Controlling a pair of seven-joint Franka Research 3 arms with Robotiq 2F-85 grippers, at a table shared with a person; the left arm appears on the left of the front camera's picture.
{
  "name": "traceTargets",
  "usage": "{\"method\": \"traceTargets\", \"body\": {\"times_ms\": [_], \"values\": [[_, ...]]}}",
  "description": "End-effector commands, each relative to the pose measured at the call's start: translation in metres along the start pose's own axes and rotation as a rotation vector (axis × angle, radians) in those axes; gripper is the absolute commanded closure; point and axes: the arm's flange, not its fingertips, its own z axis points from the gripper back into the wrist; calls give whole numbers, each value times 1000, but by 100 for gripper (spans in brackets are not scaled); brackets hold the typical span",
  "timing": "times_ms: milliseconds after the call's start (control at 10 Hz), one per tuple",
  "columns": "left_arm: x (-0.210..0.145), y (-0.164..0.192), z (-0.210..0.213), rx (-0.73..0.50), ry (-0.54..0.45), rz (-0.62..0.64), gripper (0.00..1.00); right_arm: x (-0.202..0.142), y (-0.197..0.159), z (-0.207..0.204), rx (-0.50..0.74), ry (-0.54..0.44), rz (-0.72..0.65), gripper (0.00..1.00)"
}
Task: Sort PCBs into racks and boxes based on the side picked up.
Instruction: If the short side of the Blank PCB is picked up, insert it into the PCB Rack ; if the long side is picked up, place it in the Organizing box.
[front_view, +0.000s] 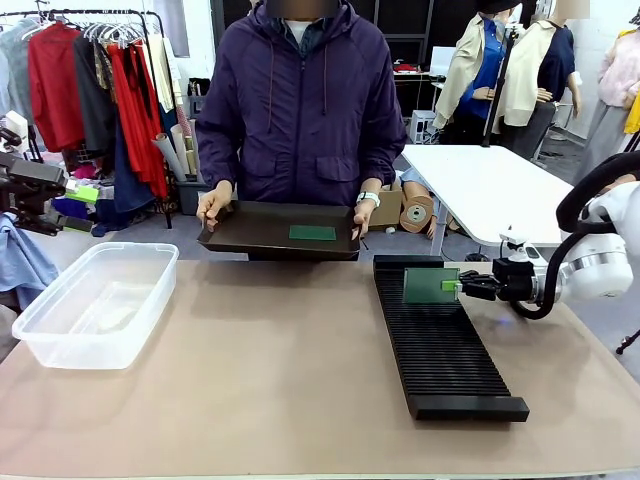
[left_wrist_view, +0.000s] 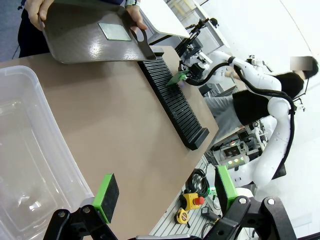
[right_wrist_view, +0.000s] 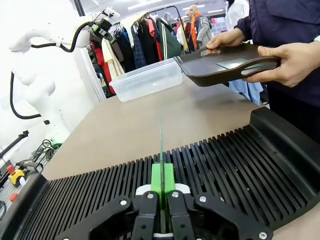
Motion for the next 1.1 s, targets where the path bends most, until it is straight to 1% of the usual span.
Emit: {"method": "traceTargets", "body": {"times_ms": [0,100,1000], "values": [[0,-2,1,-9,1,-2,0,-2,2,-4,9,22,-14,100],[0,-2,1,-9,1,-2,0,0,0,0,0,0,0,100],[0,-2,1,-9,1,-2,0,0,0,0,0,0,0,100]]}}
